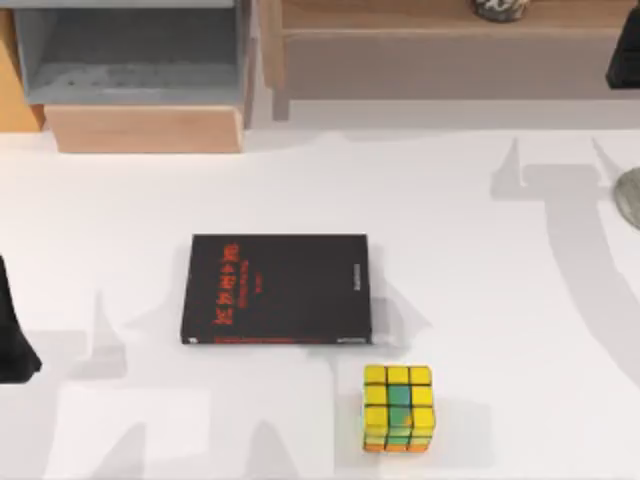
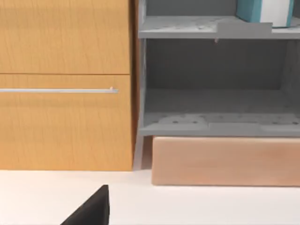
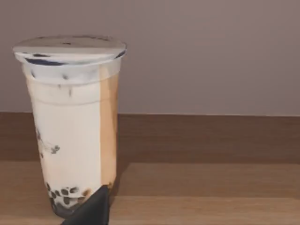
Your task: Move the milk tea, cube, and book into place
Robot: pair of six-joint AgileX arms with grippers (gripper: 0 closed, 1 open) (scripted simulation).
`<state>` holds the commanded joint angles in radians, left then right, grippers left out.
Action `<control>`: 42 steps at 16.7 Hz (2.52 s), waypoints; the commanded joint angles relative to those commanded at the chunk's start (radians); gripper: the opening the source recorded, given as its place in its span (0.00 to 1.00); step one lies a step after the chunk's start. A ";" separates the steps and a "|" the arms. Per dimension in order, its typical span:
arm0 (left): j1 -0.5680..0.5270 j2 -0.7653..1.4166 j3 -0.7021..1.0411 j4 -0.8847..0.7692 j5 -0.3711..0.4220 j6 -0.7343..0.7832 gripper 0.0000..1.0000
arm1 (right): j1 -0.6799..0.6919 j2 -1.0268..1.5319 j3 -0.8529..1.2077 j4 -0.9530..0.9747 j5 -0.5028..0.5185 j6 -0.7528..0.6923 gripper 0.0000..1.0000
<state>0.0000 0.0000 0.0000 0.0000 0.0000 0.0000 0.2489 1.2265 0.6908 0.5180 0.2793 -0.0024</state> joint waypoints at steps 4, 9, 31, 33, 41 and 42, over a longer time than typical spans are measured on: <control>0.000 0.000 0.000 0.000 0.000 0.000 1.00 | 0.072 0.368 0.192 0.144 0.076 0.000 1.00; 0.000 0.000 0.000 0.000 0.000 0.000 1.00 | 0.131 0.633 0.359 0.271 0.138 0.005 1.00; 0.000 0.000 0.000 0.000 0.000 0.000 1.00 | 0.070 0.917 0.764 0.168 0.080 0.004 1.00; 0.000 0.000 0.000 0.000 0.000 0.000 1.00 | 0.070 0.917 0.764 0.168 0.080 0.004 0.92; 0.000 0.000 0.000 0.000 0.000 0.000 1.00 | 0.070 0.917 0.764 0.168 0.080 0.004 0.32; 0.000 0.000 0.000 0.000 0.000 0.000 1.00 | 0.070 0.917 0.764 0.168 0.080 0.004 0.25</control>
<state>0.0000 0.0000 0.0000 0.0000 0.0000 0.0000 0.3186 2.1432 1.4545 0.6862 0.3592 0.0018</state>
